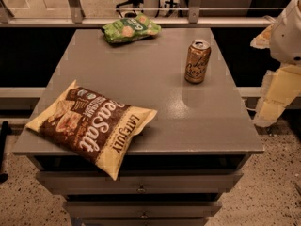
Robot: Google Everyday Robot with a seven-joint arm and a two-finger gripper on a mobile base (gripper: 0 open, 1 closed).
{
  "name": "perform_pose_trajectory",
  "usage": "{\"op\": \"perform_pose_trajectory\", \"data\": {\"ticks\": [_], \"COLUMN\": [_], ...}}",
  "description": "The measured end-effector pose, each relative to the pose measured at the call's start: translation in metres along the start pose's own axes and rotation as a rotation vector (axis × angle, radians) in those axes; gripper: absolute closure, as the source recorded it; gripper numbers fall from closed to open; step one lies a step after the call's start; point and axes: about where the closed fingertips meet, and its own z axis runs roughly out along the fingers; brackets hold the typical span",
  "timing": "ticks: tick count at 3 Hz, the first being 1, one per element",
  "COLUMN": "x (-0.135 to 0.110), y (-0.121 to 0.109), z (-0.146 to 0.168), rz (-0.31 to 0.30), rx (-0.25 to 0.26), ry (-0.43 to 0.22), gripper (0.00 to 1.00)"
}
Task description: Move orange can near brown chip bag
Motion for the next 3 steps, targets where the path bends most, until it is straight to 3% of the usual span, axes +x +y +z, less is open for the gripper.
{"op": "perform_pose_trajectory", "data": {"ticks": [2, 3], "x": [-0.002, -0.020], "y": [-0.008, -0.031], "z": [0.005, 0.026], "rz": [-0.004, -0.012], "rx": [0.020, 0.049], "ry": [-0.036, -0.105], "gripper": [0.00, 0.00]}}
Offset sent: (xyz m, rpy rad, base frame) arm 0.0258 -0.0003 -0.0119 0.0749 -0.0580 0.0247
